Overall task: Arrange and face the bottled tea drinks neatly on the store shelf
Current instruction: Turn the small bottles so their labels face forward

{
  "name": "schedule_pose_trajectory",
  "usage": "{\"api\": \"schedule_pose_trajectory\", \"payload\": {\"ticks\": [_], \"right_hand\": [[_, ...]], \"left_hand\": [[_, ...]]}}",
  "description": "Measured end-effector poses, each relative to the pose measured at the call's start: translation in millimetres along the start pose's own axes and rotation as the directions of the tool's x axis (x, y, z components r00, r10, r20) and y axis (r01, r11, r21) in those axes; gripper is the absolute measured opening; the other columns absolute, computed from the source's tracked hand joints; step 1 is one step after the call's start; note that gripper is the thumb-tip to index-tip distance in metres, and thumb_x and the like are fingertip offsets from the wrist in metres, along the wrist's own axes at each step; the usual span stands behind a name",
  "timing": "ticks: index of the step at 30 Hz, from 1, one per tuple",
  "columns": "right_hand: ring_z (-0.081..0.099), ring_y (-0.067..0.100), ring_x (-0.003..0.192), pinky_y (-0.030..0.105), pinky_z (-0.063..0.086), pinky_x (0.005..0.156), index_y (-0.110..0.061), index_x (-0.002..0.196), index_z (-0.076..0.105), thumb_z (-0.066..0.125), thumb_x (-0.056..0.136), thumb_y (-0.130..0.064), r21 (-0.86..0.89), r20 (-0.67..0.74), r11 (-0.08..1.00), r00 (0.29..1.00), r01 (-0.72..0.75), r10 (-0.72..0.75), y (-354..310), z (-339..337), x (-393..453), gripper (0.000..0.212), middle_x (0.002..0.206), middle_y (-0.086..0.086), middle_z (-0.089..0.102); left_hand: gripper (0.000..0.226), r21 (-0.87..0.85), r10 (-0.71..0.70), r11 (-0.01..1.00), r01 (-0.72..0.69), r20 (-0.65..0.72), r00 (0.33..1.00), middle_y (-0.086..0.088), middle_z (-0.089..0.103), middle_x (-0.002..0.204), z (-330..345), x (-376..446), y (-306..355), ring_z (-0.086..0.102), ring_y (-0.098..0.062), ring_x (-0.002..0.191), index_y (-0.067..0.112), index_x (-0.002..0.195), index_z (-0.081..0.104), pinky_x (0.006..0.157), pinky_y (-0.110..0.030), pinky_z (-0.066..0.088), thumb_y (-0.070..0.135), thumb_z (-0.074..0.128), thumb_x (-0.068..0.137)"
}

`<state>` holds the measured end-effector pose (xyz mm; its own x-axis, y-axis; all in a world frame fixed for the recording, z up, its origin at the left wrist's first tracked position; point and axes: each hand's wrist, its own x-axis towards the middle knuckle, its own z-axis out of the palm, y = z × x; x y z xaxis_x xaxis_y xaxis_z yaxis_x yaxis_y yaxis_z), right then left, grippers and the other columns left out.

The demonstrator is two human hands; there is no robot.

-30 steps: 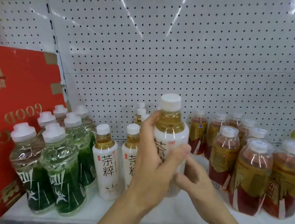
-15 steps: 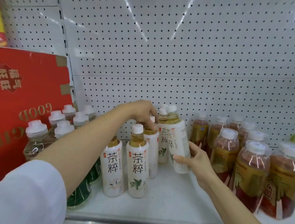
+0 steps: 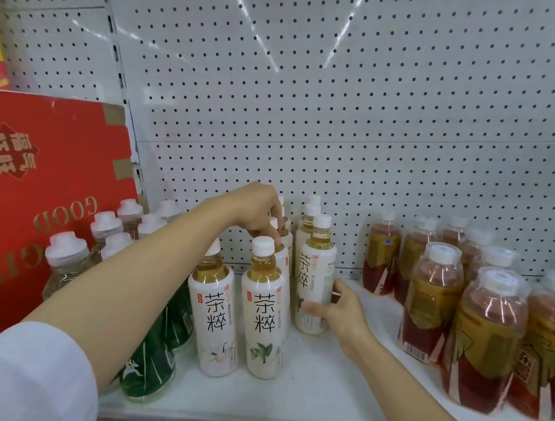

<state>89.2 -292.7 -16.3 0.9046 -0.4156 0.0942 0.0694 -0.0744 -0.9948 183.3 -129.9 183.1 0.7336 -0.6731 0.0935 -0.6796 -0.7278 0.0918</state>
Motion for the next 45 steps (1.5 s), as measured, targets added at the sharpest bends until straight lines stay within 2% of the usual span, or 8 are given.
{"api": "schedule_pose_trajectory", "payload": {"ticks": [5, 11, 16, 19, 22, 30, 37, 45], "right_hand": [[0.06, 0.004, 0.102, 0.022, 0.05, 0.075, -0.026, 0.123, 0.058, 0.083, 0.07, 0.003, -0.028, 0.019, 0.999, 0.999, 0.029, -0.028, 0.3, 0.7, 0.3, 0.066, 0.109, -0.01, 0.066], [0.058, 0.02, 0.12, 0.036, 0.052, 0.094, -0.028, 0.129, 0.053, 0.083, 0.073, -0.004, -0.158, 0.047, 0.986, 0.998, 0.053, -0.046, -5.8, -4.1, -3.2, 0.068, 0.123, -0.004, 0.062], [0.052, 0.009, 0.119, 0.032, 0.048, 0.099, -0.025, 0.137, 0.051, 0.075, 0.083, -0.034, -0.338, -0.221, 0.88, 0.88, 0.335, -0.42, -17.3, 5.4, -52.0, 0.059, 0.129, -0.01, 0.054], [0.05, -0.005, 0.116, 0.014, 0.045, 0.094, -0.034, 0.138, 0.047, 0.074, 0.081, -0.045, -0.244, -0.025, 0.864, 0.888, 0.44, -0.459, -26.8, 27.8, -89.5, 0.064, 0.126, -0.021, 0.052], [0.049, -0.005, 0.119, 0.019, 0.045, 0.098, -0.038, 0.139, 0.04, 0.078, 0.067, -0.056, -0.282, 0.071, 0.868, 0.911, 0.41, -0.407, -24.4, 55.0, -87.8, 0.084, 0.13, -0.025, 0.049], [0.06, -0.001, 0.102, 0.029, 0.056, 0.086, -0.034, 0.118, 0.051, 0.09, 0.064, -0.036, -0.29, -0.014, 0.891, 0.93, 0.348, -0.368, -21.5, 57.2, -80.3, 0.067, 0.109, -0.019, 0.063], [0.058, -0.011, 0.09, 0.009, 0.048, 0.068, -0.041, 0.113, 0.051, 0.089, 0.068, -0.025, -0.28, -0.085, 0.901, 0.927, 0.33, -0.366, -25.2, 10.1, -86.2, 0.061, 0.103, -0.021, 0.064], [0.06, -0.003, 0.102, 0.016, 0.054, 0.075, -0.029, 0.127, 0.052, 0.089, 0.068, -0.02, -0.287, -0.089, 0.913, 0.941, 0.291, -0.328, -16.8, -2.6, -82.6, 0.071, 0.114, -0.012, 0.066]], "left_hand": [[0.042, 0.071, -0.006, 0.997, 0.013, -0.104, 0.995, -0.007, 0.065, 0.073, 8.0, 1.6, -0.8, 0.055, -0.019, 0.064, 0.012, 0.081, 0.072, 0.059, -0.029, 0.043, 0.051, 0.084, 0.07], [0.048, 0.074, -0.069, 0.994, 0.075, -0.086, 0.994, -0.007, 0.055, 0.06, 8.1, -4.2, 5.3, 0.05, -0.023, 0.058, 0.012, 0.066, 0.06, 0.052, -0.027, 0.034, 0.056, 0.077, 0.076], [0.049, -0.107, -0.149, 0.986, 0.13, -0.195, 0.969, 0.002, 0.068, 0.117, 4.1, -49.0, -7.6, 0.062, -0.017, 0.105, 0.024, 0.12, 0.066, 0.09, -0.037, 0.051, 0.062, 0.054, 0.091], [0.053, -0.242, -0.235, 0.958, 0.155, -0.348, 0.907, 0.003, 0.059, 0.135, 17.7, -97.7, -9.2, 0.056, -0.017, 0.121, 0.026, 0.141, 0.05, 0.101, -0.04, 0.047, 0.053, 0.052, 0.095], [0.068, -0.372, -0.375, 0.904, 0.211, -0.453, 0.809, 0.0, 0.042, 0.152, 53.8, -138.2, -1.1, 0.046, -0.022, 0.135, 0.025, 0.153, 0.029, 0.109, -0.046, 0.041, 0.052, 0.053, 0.095], [0.075, -0.538, -0.57, 0.764, 0.356, -0.307, 0.762, -0.003, 0.061, 0.132, 119.7, -149.2, 1.6, 0.063, -0.027, 0.113, 0.022, 0.145, 0.023, 0.091, -0.046, 0.052, 0.04, 0.068, 0.088], [0.074, -0.57, -0.432, 0.799, 0.19, -0.325, 0.842, 0.01, 0.066, 0.12, 131.5, -143.7, 32.7, 0.065, -0.018, 0.107, 0.035, 0.141, 0.031, 0.09, -0.042, 0.054, 0.046, 0.074, 0.082], [0.075, -0.702, -0.435, 0.699, 0.133, -0.271, 0.859, 0.01, 0.063, 0.131, 156.7, -137.9, 41.9, 0.059, -0.017, 0.121, 0.034, 0.139, 0.041, 0.098, -0.043, 0.052, 0.04, 0.081, 0.076]]}}
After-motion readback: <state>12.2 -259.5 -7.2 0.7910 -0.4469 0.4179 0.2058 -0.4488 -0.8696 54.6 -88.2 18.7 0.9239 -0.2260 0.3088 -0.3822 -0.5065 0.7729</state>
